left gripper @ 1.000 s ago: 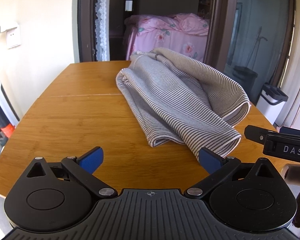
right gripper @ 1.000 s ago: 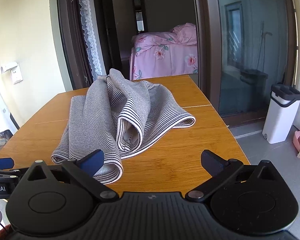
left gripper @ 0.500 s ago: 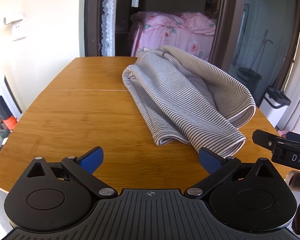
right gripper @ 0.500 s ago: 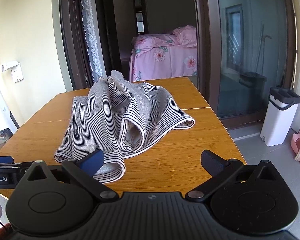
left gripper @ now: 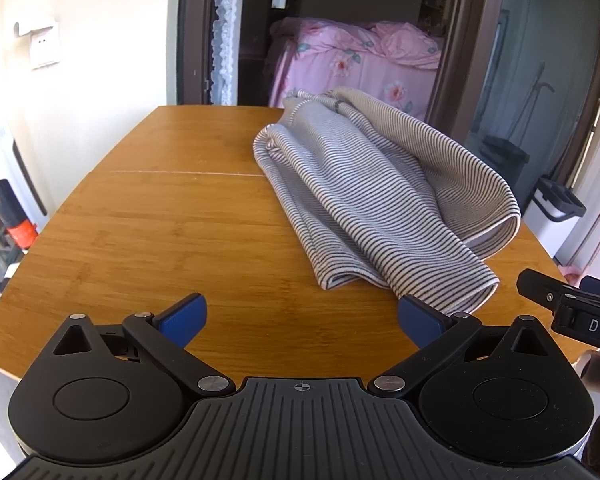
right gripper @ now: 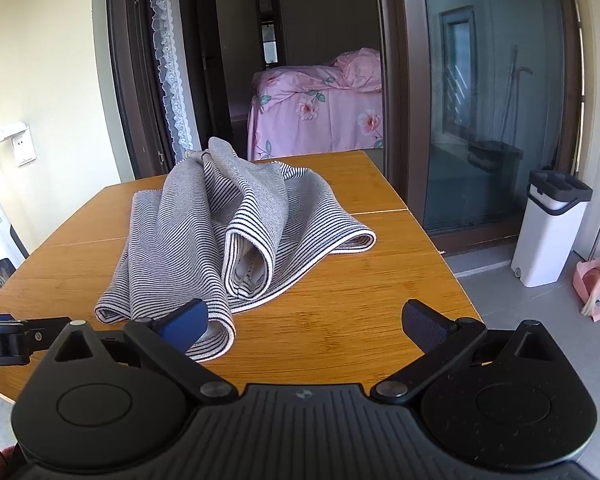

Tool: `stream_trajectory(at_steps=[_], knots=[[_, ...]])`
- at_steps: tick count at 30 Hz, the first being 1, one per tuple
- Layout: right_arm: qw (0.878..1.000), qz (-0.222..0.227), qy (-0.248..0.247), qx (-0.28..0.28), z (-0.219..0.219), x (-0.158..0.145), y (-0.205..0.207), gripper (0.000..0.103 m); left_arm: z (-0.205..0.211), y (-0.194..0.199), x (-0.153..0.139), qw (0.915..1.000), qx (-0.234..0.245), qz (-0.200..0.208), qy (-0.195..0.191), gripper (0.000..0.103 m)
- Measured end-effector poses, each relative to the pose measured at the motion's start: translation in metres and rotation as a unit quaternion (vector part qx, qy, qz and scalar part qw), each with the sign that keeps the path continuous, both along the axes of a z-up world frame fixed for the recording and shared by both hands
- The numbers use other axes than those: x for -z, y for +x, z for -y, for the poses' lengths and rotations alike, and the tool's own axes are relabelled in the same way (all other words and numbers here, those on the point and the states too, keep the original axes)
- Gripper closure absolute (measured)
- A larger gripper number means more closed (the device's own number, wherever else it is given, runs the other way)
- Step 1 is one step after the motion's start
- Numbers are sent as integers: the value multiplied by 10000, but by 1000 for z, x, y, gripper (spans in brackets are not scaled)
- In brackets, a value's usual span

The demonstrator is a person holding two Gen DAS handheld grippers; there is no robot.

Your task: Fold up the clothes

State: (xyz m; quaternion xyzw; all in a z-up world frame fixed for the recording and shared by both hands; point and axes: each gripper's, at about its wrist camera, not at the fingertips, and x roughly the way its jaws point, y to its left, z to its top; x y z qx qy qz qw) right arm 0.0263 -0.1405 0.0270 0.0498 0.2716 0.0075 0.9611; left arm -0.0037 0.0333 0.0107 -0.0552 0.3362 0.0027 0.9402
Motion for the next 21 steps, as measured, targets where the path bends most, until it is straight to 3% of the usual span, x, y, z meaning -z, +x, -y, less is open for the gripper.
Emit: stream_trajectory(at_steps=[21], knots=[[9995,-224,184,114,9,13,3,0,-1,4,9,9998,-51,-175,19,0]])
